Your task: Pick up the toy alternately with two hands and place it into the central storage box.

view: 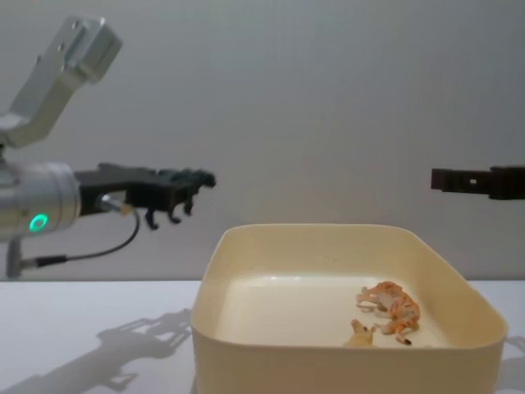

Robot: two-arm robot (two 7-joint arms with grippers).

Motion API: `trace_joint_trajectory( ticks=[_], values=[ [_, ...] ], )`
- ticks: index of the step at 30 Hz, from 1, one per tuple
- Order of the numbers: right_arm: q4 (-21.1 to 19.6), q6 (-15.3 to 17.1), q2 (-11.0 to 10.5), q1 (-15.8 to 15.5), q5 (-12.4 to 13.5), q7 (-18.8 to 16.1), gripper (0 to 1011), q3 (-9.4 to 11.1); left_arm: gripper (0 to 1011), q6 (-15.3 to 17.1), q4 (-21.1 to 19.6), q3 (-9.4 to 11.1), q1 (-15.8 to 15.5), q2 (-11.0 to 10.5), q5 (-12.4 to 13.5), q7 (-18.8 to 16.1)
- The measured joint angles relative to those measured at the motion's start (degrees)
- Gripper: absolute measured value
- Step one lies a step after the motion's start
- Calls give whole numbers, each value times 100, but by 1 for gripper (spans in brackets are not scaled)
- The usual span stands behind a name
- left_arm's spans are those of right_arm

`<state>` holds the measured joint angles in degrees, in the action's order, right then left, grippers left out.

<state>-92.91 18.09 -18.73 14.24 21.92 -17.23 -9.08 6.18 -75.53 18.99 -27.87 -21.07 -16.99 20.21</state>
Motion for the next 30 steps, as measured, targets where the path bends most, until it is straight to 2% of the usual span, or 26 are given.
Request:
trace_joint_trajectory(
  ticks=[11,22,25,30],
  values=[
    [0,0,0,0,0,0,1001,0,328,-106,259,57,-445,263,-204,679],
    [0,0,0,0,0,0,1001,0,328,-134,752,213,-900,606,-513,1500],
    [0,0,0,0,0,0,1001,0,367,-113,914,265,-1023,703,-590,1712],
    [0,0,0,0,0,0,1001,0,555,-92,1115,332,-1169,823,-683,1961]
  ],
)
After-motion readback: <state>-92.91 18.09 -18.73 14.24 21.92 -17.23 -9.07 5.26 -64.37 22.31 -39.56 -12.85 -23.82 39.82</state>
